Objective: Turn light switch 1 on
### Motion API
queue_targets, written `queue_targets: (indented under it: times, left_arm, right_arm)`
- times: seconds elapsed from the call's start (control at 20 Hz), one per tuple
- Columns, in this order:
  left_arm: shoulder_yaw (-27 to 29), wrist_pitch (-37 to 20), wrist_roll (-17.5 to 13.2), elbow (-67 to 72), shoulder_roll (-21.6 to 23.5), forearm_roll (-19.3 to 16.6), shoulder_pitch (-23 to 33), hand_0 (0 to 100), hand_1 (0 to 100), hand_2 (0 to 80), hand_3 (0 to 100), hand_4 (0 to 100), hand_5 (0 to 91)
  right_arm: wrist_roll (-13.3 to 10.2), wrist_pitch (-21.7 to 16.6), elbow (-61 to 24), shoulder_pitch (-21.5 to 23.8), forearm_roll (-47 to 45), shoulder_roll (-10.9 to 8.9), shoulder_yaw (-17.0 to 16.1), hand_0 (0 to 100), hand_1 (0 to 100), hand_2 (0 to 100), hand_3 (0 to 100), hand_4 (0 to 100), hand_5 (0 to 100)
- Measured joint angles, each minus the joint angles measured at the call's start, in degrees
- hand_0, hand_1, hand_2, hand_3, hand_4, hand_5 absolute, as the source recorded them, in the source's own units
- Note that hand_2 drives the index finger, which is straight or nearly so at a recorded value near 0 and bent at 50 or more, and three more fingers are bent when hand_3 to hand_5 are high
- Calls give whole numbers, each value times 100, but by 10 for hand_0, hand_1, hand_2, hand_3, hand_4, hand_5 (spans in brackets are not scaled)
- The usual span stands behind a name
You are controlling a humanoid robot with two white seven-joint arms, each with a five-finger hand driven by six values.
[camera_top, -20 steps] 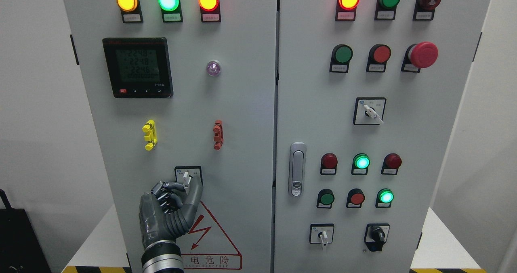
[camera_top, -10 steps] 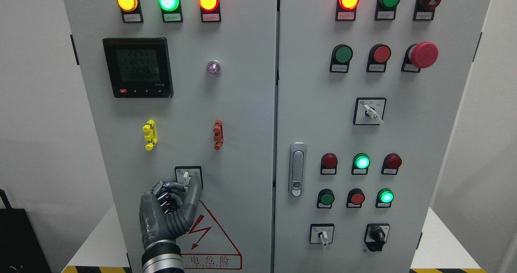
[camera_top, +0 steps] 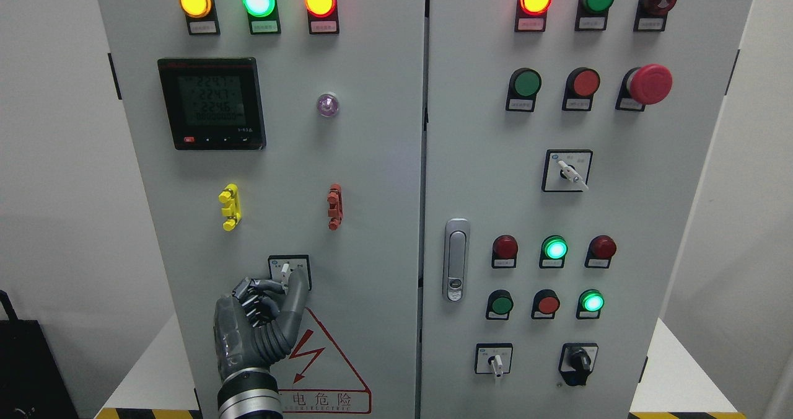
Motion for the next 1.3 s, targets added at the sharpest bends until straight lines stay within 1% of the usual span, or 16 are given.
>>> queue_targets:
  times: [0.45, 0.8, 1.3]
  left_arm:
    - [-4, 3, 0, 1, -1, 0, 0, 378, 573, 590, 983, 943, 816]
    - [-13, 3, 0, 1, -1, 0, -1, 402, 560, 587, 981, 943, 815]
    - [-31, 4, -9, 4, 1, 5, 5, 459, 549, 588, 983, 944, 815]
  right_arm:
    - [5, 0, 0, 0, 0, 0, 0, 0, 0, 0, 0, 0, 0]
    - [25, 0, 0, 0, 0, 0, 0, 0, 0, 0, 0, 0, 0]
    - [3, 0, 0, 0, 0, 0, 0, 0, 0, 0, 0, 0, 0]
